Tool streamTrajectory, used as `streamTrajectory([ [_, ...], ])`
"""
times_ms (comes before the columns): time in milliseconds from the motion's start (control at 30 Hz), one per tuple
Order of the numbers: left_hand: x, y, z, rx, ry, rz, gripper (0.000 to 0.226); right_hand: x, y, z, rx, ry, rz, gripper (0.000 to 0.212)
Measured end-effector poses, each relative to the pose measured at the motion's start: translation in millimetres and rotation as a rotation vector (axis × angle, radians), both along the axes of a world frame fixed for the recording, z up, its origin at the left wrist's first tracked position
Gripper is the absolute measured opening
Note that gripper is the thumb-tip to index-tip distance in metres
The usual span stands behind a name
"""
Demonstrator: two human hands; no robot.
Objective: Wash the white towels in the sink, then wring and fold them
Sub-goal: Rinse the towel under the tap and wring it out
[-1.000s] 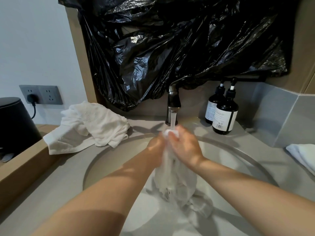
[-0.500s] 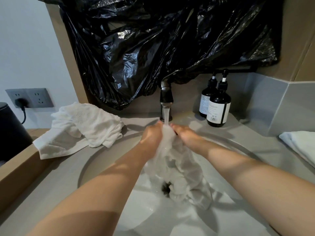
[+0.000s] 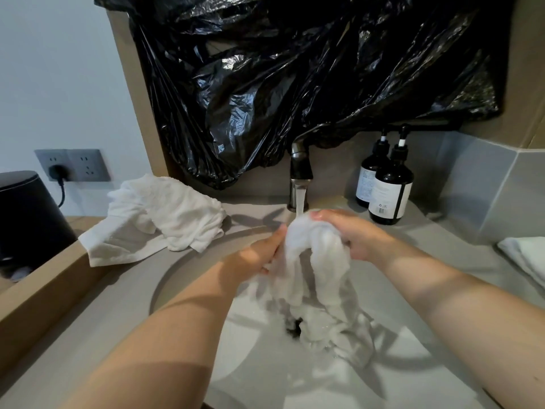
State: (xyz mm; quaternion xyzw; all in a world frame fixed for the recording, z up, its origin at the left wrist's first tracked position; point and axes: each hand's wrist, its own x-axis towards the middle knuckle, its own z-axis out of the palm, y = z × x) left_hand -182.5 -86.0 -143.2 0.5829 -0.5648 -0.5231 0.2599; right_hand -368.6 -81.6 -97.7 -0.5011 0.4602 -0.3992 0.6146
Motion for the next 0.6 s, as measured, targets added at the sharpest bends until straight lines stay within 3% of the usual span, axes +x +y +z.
streamTrajectory([
  [67, 5, 3, -5, 0.155, 0.016, -0.185, 0.087, -8, -4, 5, 0.001, -0.146, -0.035, 0.014],
  [167, 13, 9, -7, 0.184, -0.035, -0.31, 0.04, -22, -9, 13, 0.025, -0.326, -0.072, 0.027],
  [267, 14, 4, -6, 0.17, 0.275, -0.07, 0.033, -32, -10, 14, 0.07, -0.416, -0.133, 0.035],
  [367, 13, -6, -3, 0.174, 0.534, 0.115, 0.044, -34, -11, 8, 0.066, -0.369, -0.09, 0.058],
  [433, 14, -6, 4, 0.111, 0.684, 0.232, 0.033, -30, -9, 8, 0.059, -0.307, -0.051, 0.045],
  [500, 11, -5, 7, 0.094, 0.741, 0.292, 0.038, -26, -7, 10, 0.06, -0.259, -0.016, 0.03],
  [600, -2, -7, 4, 0.06, 0.683, 0.428, 0.034, -19, -13, 7, 0.07, -0.201, -0.106, 0.019],
])
